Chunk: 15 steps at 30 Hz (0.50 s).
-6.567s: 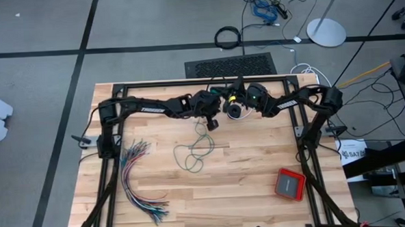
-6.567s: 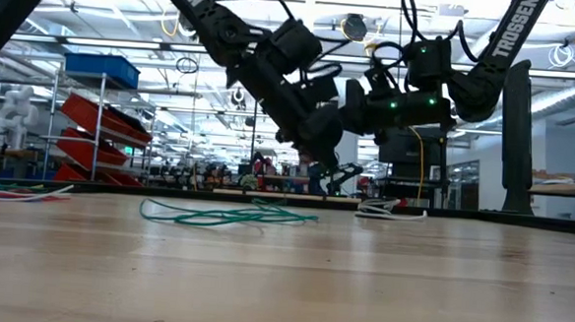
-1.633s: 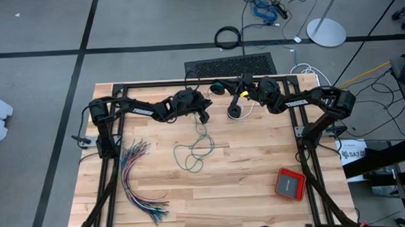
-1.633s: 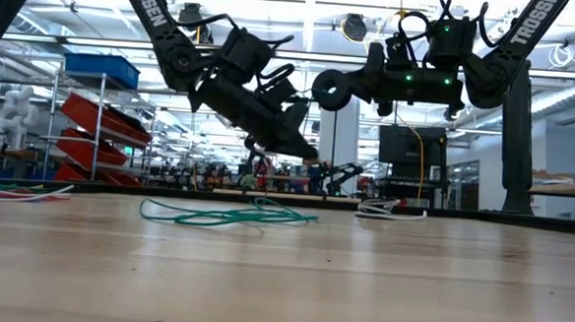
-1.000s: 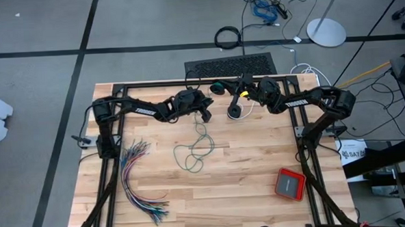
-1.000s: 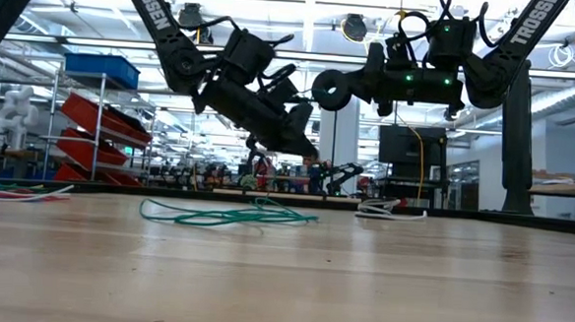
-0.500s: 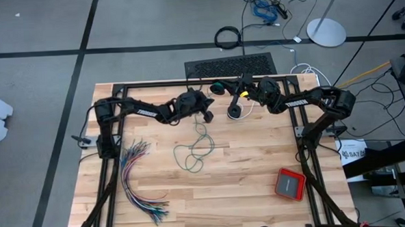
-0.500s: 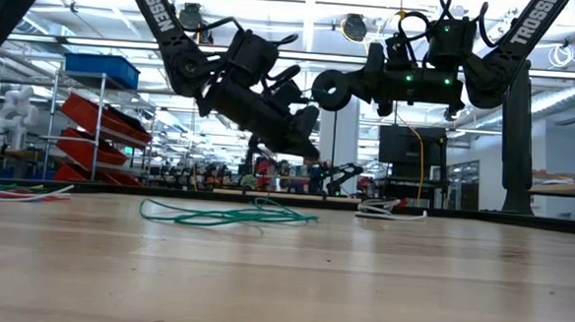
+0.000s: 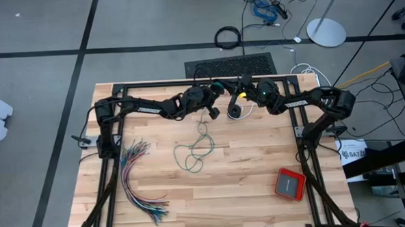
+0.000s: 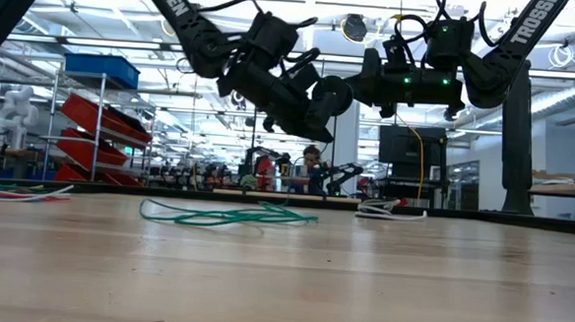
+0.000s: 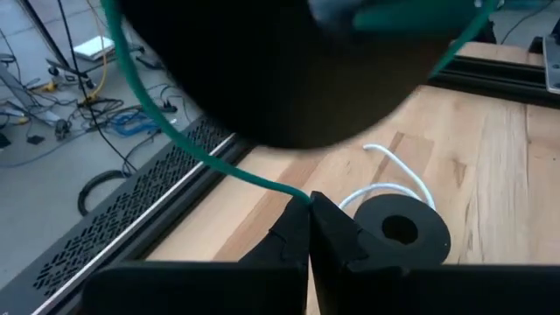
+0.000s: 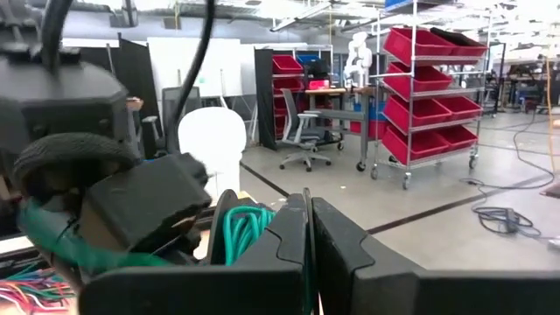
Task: Coil cords
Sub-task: Coil the green wire onto the spool
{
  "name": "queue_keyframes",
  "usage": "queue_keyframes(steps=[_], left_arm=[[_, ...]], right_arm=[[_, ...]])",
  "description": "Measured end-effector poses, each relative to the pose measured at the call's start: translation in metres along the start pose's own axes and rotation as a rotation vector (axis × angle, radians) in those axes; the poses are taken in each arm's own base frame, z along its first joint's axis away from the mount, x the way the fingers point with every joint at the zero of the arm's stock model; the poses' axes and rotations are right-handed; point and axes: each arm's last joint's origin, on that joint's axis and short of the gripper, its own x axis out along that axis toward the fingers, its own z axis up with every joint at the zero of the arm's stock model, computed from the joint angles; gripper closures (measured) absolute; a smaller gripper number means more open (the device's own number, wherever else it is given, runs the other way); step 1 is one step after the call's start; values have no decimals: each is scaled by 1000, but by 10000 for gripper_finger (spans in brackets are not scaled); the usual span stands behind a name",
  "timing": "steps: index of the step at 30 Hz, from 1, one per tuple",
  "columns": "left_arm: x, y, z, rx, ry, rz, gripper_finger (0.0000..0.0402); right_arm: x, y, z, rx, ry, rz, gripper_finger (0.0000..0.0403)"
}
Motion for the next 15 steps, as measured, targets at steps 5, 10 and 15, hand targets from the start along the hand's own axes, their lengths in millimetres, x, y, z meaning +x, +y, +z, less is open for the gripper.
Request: queue_keyframes(steps=[5,10,15], left_arm=[[2,-1,9,6,26,-12,401],[5,2,0,-3,79,-13,401],[11,-2,-8,-36,105,-47,401]], right_arm=[[1,6,1,-11,-19,17,403],[1,11,3,-7,-35,25,403],[1,12,2,-4,-30,-11,403]])
